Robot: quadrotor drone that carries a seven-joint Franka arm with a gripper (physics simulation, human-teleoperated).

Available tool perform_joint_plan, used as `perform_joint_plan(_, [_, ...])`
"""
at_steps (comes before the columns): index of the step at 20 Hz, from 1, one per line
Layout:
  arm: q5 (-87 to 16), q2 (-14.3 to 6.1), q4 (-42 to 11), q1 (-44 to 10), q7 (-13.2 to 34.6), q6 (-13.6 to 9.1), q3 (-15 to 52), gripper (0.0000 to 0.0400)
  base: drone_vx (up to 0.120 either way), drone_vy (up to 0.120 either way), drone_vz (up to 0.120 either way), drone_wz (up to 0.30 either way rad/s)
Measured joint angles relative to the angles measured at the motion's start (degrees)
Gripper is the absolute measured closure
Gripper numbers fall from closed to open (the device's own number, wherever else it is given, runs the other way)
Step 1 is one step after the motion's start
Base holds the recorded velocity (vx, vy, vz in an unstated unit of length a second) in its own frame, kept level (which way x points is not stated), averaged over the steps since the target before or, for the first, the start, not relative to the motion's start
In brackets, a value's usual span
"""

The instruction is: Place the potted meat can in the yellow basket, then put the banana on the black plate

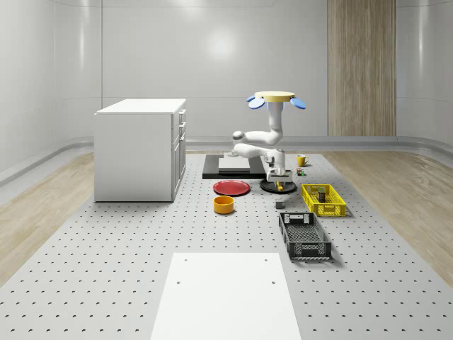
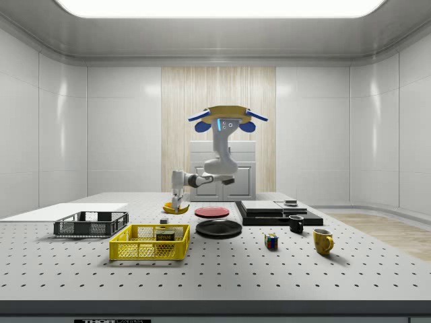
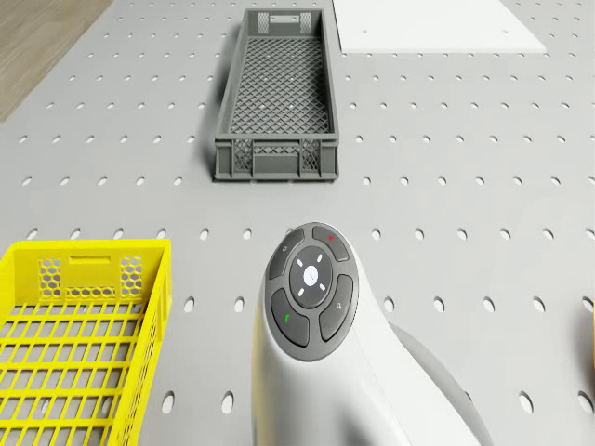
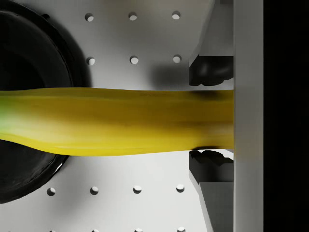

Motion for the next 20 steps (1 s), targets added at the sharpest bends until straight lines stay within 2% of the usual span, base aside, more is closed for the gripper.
perform_joint_plan(3, [0.1,-0.1,0.0,0.0,0.0,0.1,0.0,0.0203,-0.12,0.12,0.0,0.0])
perform_joint_plan(20, [0.3,-0.7,0.0,-0.3,0.2,0.6,0.1,0.0203,-0.12,0.0,0.0,0.0])
